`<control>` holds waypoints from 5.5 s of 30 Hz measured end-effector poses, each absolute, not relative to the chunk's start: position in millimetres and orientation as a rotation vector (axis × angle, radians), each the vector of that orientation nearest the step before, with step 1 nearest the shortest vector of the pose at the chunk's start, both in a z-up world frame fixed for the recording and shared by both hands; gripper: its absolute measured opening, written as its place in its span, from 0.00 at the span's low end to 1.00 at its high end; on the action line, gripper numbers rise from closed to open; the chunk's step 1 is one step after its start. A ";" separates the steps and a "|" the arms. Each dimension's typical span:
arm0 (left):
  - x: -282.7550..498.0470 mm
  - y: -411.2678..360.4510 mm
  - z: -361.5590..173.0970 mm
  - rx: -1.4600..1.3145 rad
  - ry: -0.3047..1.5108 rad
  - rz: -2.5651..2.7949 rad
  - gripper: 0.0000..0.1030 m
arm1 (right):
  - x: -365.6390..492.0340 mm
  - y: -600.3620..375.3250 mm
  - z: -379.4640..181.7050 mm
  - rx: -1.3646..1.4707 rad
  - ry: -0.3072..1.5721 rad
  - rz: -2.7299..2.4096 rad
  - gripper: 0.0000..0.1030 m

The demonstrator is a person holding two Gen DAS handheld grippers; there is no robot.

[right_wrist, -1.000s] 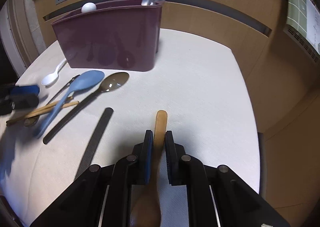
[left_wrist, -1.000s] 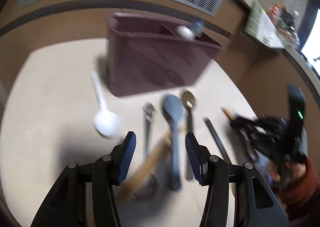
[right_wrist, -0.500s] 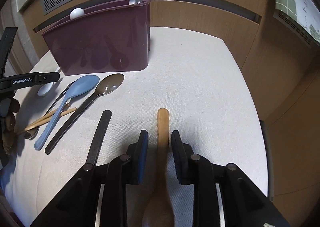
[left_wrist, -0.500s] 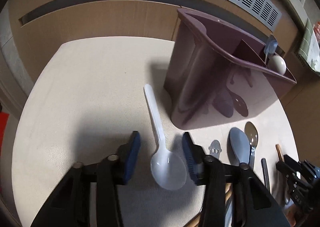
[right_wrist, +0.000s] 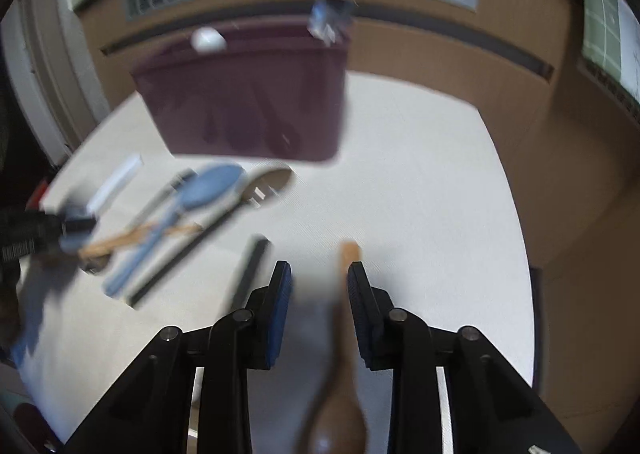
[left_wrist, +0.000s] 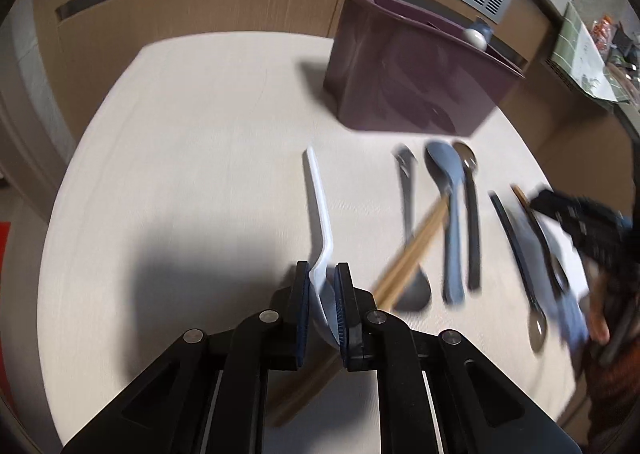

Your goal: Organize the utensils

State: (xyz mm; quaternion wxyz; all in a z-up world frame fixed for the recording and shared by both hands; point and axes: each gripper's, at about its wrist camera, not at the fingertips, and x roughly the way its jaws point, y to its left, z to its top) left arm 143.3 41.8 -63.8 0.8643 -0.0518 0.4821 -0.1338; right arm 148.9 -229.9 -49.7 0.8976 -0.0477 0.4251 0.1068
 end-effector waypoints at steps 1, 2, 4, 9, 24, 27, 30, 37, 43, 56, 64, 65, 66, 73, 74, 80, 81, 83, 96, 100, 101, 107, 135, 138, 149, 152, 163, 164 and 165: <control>137.0 44.5 -63.6 -0.122 1.015 -0.281 0.13 | 151.0 -223.6 -45.1 -0.080 0.877 0.257 0.27; 132.5 47.1 -63.2 -0.137 1.022 -0.288 0.13 | 152.7 -221.0 -44.1 -0.066 0.881 0.274 0.27; 128.1 50.4 -62.3 -0.156 1.020 -0.298 0.14 | 161.6 -214.0 -42.1 -0.004 0.903 0.322 0.27; 128.9 61.2 -56.6 -0.216 0.967 -0.329 0.27 | 184.1 -197.4 -46.7 0.070 0.940 0.311 0.27; 136.9 66.7 -27.2 -0.184 0.856 -0.332 0.42 | 225.4 -148.6 -69.1 -0.044 0.980 0.063 0.34; 139.3 62.3 -35.6 -0.163 0.897 -0.338 0.45 | 217.9 -140.3 -68.5 -0.132 0.952 0.080 0.32; 144.8 55.0 -42.8 -0.139 0.929 -0.360 0.46 | 206.3 -144.7 -67.5 -0.136 0.958 0.136 0.29; 175.9 43.0 -57.5 -0.090 1.018 -0.311 0.44 | 157.0 -172.2 -49.7 -0.177 0.885 0.204 0.04; 193.1 31.5 -58.5 -0.026 1.030 -0.277 0.23 | 145.9 -198.1 -43.0 -0.120 0.866 0.247 0.08; 169.2 58.1 -42.5 -0.226 0.866 -0.256 0.10 | 181.9 -150.7 -42.6 0.098 0.914 0.383 0.10; 156.5 73.4 -34.0 -0.266 0.804 -0.255 0.10 | 193.6 -103.6 -57.6 -0.143 0.891 0.202 0.21; 154.8 75.6 -33.3 -0.271 0.799 -0.258 0.10 | 190.8 -103.7 -57.2 -0.154 0.879 0.194 0.22; 153.7 76.1 -32.9 -0.275 0.795 -0.261 0.10 | 189.5 -104.4 -57.2 -0.159 0.878 0.182 0.27; 148.7 73.6 -27.9 -0.289 0.783 -0.288 0.10 | 214.5 -121.2 -71.3 0.060 1.031 0.234 0.39; 147.6 72.7 -26.1 -0.289 0.779 -0.291 0.10 | 212.8 -119.5 -68.5 0.050 0.999 0.227 0.39; 145.7 67.8 -20.5 -0.279 0.771 -0.304 0.10 | 199.1 -102.2 -69.5 -0.123 0.957 0.198 0.32; 145.9 67.1 -20.1 -0.277 0.773 -0.307 0.10 | 196.5 -105.2 -68.4 -0.122 0.953 0.204 0.32; 145.9 63.6 -18.7 -0.272 0.774 -0.315 0.10 | 187.4 -114.2 -63.5 -0.116 0.937 0.220 0.31; 139.5 32.6 5.2 -0.229 0.745 -0.396 0.10 | 143.2 -164.8 -12.8 -0.103 0.765 0.282 0.29; 138.7 24.0 16.4 -0.217 0.724 -0.406 0.08 | 139.5 -179.4 1.2 -0.098 0.708 0.286 0.29; 138.4 22.1 20.1 -0.213 0.718 -0.407 0.07 | 137.2 -180.8 4.2 -0.093 0.694 0.289 0.29; 134.4 17.2 46.9 -0.200 0.663 -0.415 0.06 | 130.3 -194.7 19.8 -0.054 0.646 0.290 0.29; 236.1 3.4 -55.0 -0.165 1.002 -0.058 0.38 | 144.3 -210.0 1.3 -0.061 0.688 0.227 0.29; 232.3 -8.9 -57.1 -0.043 0.966 -0.021 0.23 | 145.7 -207.0 -1.2 -0.071 0.685 0.217 0.29; 148.9 22.5 -6.0 -0.259 0.772 -0.206 0.09 | 137.5 -212.6 12.9 -0.063 0.624 0.231 0.29; 134.6 20.6 24.3 -0.273 0.682 -0.256 0.09 | 134.8 -212.2 19.6 -0.056 0.602 0.232 0.27; 141.1 -16.3 161.0 -0.302 0.112 -0.423 0.09 | 133.5 -230.4 121.9 -0.008 0.370 0.244 0.27; 149.5 -20.3 165.1 -0.322 0.072 -0.443 0.09 | 135.8 -232.3 136.7 -0.011 0.339 0.244 0.27; 156.5 -23.2 165.6 -0.335 0.068 -0.448 0.09 | 141.9 -235.5 156.9 -0.019 0.301 0.249 0.27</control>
